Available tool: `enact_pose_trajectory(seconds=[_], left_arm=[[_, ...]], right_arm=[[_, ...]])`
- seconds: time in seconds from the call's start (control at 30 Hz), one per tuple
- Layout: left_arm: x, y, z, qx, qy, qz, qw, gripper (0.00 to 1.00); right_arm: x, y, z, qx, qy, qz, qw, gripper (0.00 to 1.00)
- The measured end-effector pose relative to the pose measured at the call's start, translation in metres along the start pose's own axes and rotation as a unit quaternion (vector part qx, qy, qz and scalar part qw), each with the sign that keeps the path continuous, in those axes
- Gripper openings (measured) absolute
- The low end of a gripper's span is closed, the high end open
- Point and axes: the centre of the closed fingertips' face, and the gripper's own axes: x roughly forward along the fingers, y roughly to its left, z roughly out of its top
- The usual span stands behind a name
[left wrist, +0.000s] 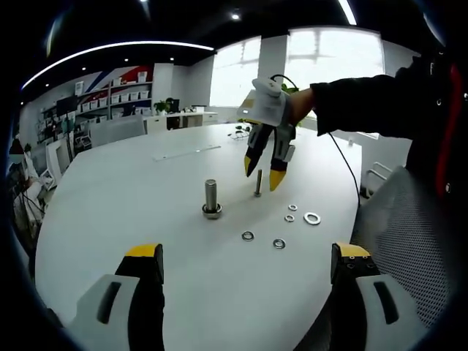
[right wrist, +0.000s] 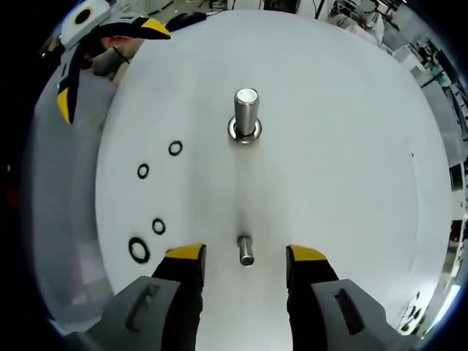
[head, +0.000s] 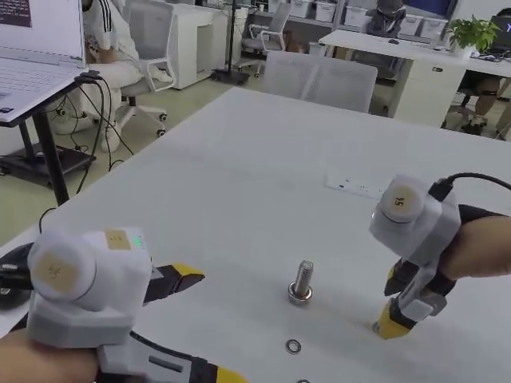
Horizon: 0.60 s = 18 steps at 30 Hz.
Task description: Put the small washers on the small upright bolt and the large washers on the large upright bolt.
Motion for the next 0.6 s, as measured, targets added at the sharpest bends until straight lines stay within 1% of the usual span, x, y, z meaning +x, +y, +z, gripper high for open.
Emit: enact_pose_trajectory(seconds=[0.27,0.37,0.5,0.6], left_arm=[[0.002,-0.003,0.0,0.003,0.003,-0.006,1.0,0.95],[0.002,-0.003,0.0,0.004,0.004,-0.008,1.0,0.95],[0.003,-0.004,0.0,0.005,0.005,-0.011,0.9999,0.95],[0.003,-0.005,0.001,0.006,0.005,-0.012,0.9999,0.95]], right_arm=[[0.0,0.004,-0.018,0.02,0.0,0.0,0.9998,0.46],[0.001,0.008,-0.026,0.026,0.001,0.0,0.9997,0.46],[0.003,0.017,-0.041,0.036,0.006,0.002,0.9993,0.46],[0.002,0.022,-0.048,0.042,0.005,0.002,0.9991,0.46]])
